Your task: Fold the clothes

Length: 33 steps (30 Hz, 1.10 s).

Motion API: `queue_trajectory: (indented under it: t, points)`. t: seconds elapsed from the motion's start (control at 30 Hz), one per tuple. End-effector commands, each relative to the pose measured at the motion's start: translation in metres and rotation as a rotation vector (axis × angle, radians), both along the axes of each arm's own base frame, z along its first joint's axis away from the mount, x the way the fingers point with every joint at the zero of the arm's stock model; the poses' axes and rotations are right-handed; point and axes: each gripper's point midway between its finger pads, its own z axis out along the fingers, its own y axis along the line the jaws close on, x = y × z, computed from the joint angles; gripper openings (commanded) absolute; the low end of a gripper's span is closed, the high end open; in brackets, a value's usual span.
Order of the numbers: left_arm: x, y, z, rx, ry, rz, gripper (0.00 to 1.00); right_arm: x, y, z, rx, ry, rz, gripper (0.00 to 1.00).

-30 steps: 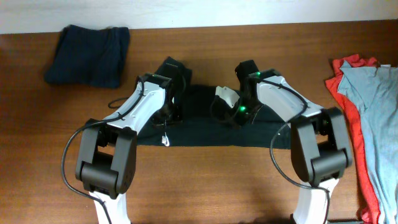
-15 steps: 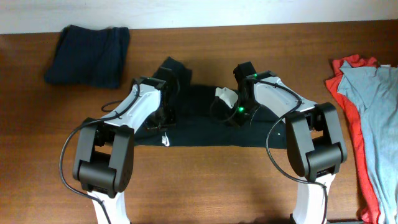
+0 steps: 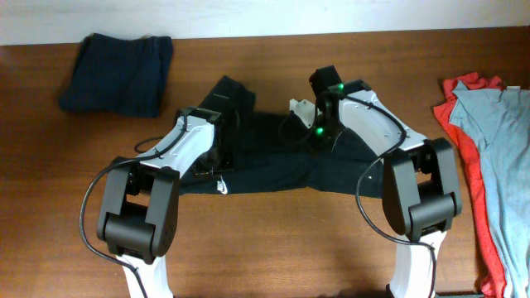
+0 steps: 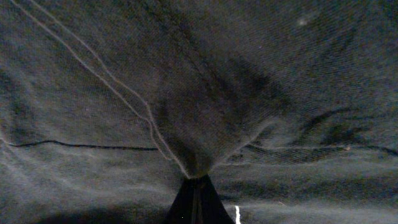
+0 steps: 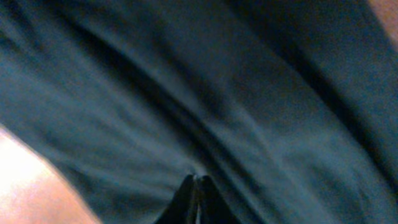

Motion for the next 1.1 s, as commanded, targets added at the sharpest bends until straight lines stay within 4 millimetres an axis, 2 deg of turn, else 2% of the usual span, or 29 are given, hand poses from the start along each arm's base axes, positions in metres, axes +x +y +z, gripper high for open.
queue_trajectory:
  t: [0.0, 0.03, 0.13, 0.23, 0.4, 0.53, 0.6, 0.67, 0.73, 0.83, 0.9, 1.07]
  points:
    - [-0.005, 0.023, -0.009, 0.118, 0.005, 0.012, 0.00, -0.001, -0.005, 0.013, -0.022, 0.019, -0.013, 0.10]
    - [-0.005, 0.024, -0.009, 0.126, 0.003, 0.011, 0.00, -0.004, -0.006, 0.013, -0.029, 0.035, -0.018, 0.11]
    - [-0.002, 0.033, -0.007, 0.177, -0.014, 0.007, 0.00, -0.019, -0.029, 0.006, -0.148, 0.107, -0.129, 0.10]
    - [0.000, 0.041, -0.005, 0.225, -0.028, 0.003, 0.00, -0.028, -0.052, 0.004, -0.247, 0.156, -0.239, 0.04]
    - [-0.004, 0.045, -0.008, 0.231, -0.015, 0.006, 0.00, -0.046, -0.098, 0.009, -0.351, 0.267, -0.439, 0.04]
    - [-0.006, 0.045, -0.009, 0.229, -0.010, 0.007, 0.01, -0.058, -0.115, 0.009, -0.367, 0.340, -0.536, 0.06]
    - [-0.006, 0.045, -0.009, 0.229, -0.010, 0.007, 0.01, -0.064, -0.122, 0.007, -0.368, 0.369, -0.578, 0.11]
    - [-0.006, 0.045, -0.009, 0.229, -0.010, 0.007, 0.03, -0.074, -0.119, 0.002, -0.326, 0.427, -0.587, 0.10]
    - [-0.006, 0.045, -0.009, 0.229, -0.010, 0.007, 0.03, -0.084, -0.114, -0.002, -0.305, 0.468, -0.571, 0.04]
    - [-0.006, 0.044, -0.009, 0.225, -0.010, 0.008, 0.03, -0.098, -0.113, -0.010, -0.310, 0.508, -0.552, 0.04]
    - [-0.006, 0.042, -0.010, 0.213, -0.009, 0.009, 0.03, -0.108, -0.104, -0.017, -0.251, 0.545, -0.498, 0.04]
    - [-0.005, 0.042, -0.010, 0.212, -0.010, 0.009, 0.03, -0.094, -0.102, -0.033, -0.212, 0.461, -0.467, 0.04]
